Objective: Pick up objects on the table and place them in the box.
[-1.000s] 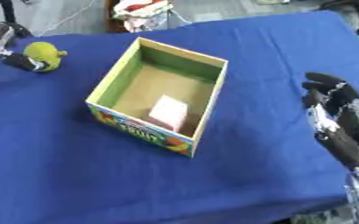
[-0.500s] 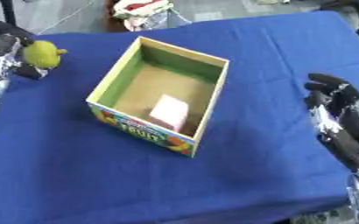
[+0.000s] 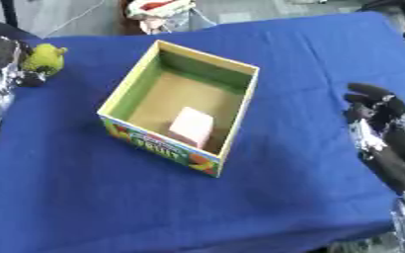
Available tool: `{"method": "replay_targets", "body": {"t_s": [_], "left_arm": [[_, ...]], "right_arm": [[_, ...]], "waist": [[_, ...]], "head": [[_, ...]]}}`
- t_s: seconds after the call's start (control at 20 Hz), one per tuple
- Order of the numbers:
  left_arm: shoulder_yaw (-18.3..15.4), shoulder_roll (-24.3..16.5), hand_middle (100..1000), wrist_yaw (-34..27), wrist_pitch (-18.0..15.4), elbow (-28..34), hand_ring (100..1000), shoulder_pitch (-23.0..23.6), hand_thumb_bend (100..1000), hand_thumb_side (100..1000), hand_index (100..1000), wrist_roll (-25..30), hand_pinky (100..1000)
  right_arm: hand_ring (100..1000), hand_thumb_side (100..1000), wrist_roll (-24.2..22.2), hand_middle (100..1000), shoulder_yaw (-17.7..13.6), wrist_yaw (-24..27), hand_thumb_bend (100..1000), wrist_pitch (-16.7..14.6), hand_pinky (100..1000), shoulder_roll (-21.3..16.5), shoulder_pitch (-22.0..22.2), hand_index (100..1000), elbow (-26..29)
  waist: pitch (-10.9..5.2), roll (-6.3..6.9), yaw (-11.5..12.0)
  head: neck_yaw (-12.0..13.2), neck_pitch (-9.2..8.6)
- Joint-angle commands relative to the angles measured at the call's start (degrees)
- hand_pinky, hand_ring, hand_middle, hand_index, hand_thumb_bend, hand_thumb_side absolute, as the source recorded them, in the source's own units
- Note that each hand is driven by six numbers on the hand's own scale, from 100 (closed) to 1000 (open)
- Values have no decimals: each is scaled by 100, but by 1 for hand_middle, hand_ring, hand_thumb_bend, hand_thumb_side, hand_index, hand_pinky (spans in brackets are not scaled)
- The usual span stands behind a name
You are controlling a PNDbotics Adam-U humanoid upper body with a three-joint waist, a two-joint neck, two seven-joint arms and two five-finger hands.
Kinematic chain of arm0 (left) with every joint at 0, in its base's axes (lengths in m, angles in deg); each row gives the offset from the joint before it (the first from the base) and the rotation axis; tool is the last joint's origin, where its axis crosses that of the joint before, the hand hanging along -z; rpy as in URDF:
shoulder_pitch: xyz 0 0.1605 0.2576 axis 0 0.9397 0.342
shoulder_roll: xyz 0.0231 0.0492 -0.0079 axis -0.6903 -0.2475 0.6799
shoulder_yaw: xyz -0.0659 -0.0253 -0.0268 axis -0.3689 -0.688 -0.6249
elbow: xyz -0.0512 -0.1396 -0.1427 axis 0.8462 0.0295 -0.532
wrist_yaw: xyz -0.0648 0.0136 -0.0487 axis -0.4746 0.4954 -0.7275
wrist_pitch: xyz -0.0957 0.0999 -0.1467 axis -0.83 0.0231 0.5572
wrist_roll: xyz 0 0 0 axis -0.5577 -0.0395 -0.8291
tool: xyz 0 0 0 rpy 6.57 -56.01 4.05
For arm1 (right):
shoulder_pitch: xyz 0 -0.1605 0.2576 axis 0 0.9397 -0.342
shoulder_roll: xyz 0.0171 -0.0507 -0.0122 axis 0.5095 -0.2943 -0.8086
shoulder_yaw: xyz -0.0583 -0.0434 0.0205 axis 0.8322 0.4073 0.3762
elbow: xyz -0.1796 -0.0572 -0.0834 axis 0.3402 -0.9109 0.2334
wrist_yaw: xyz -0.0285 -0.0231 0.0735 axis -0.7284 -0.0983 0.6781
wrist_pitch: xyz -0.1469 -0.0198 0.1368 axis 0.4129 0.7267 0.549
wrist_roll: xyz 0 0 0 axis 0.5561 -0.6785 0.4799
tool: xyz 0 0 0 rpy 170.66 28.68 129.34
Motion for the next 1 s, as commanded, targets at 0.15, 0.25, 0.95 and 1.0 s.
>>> {"method": "replay_targets", "body": {"t_s": [0.15, 0.25, 0.95, 1.0], "left_arm": [[116, -288, 424, -311, -263, 682, 451, -115, 156, 100, 535, -75, 456], [210, -339, 424, -432, -410, 1043, 452, -130, 155, 100, 534, 10, 454], [1974, -156, 469, -1382, -1875, 3795, 490, -447, 159, 100, 572, 1912, 542], [2063, -90, 473, -1392, -1936, 3849, 492, -468, 161, 100, 575, 2050, 546]], "right_arm": [[829, 553, -2, 816, -31, 43, 100, -18, 740, -59, -41, 825, 49], [829, 553, 0, 816, -34, 43, 100, -17, 740, -62, -34, 825, 47], [829, 553, -88, 816, 30, 70, 100, -30, 741, -74, -58, 825, 50], [829, 553, -100, 816, 39, 74, 100, -31, 742, -72, -62, 825, 50]], "waist": [[-101, -4, 13], [-106, -1, 19], [-144, 42, -52], [-149, 43, -60]], "head": [[-22, -53], [-28, -51], [-17, -54], [-13, -54]]}}
